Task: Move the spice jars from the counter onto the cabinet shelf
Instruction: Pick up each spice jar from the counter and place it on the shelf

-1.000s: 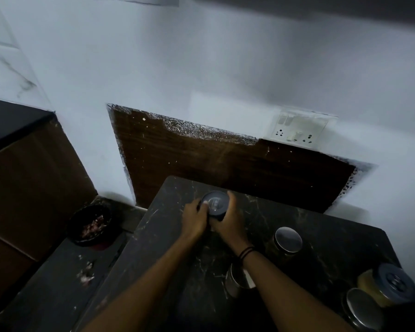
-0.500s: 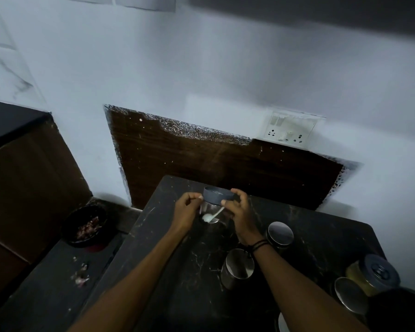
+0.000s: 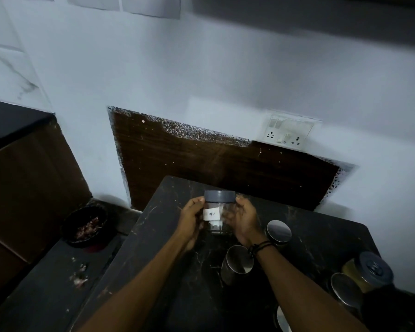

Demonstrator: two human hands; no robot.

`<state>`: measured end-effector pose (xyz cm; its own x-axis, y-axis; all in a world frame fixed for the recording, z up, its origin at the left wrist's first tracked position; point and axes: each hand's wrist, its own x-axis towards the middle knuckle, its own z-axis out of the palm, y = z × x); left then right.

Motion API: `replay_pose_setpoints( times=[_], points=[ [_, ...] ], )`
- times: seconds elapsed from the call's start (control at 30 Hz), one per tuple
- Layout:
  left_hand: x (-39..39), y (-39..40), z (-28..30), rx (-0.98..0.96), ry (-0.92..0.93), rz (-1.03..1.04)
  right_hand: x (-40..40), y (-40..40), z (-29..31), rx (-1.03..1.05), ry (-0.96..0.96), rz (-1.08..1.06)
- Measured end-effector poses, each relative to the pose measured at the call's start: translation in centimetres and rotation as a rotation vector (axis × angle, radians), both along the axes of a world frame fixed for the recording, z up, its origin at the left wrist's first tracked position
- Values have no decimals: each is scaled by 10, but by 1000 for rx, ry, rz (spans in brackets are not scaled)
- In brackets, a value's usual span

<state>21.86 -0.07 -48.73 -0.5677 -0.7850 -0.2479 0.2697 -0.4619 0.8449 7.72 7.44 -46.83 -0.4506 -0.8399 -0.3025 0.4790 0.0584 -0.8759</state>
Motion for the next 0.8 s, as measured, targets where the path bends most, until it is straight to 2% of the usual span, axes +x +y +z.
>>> replay_pose_setpoints(
  times=[0.17,0.37,0.57,0.67,0.8],
  points=[
    [-1,7,-2,29,-21,15,1,11,-6,24,-50,49],
    [-8,1,25,8,20,34,0,5,16,33,57,33],
    [-31,-37,124,-208,122,86,-20,-25,110,-212,270,-26],
    [-43,-51,184,-313,215,94,-28,-35,169,-325,458,-8],
    [-54,-63,263,-512,212,198,-34,-45,249,-414,688,-68]
  ],
)
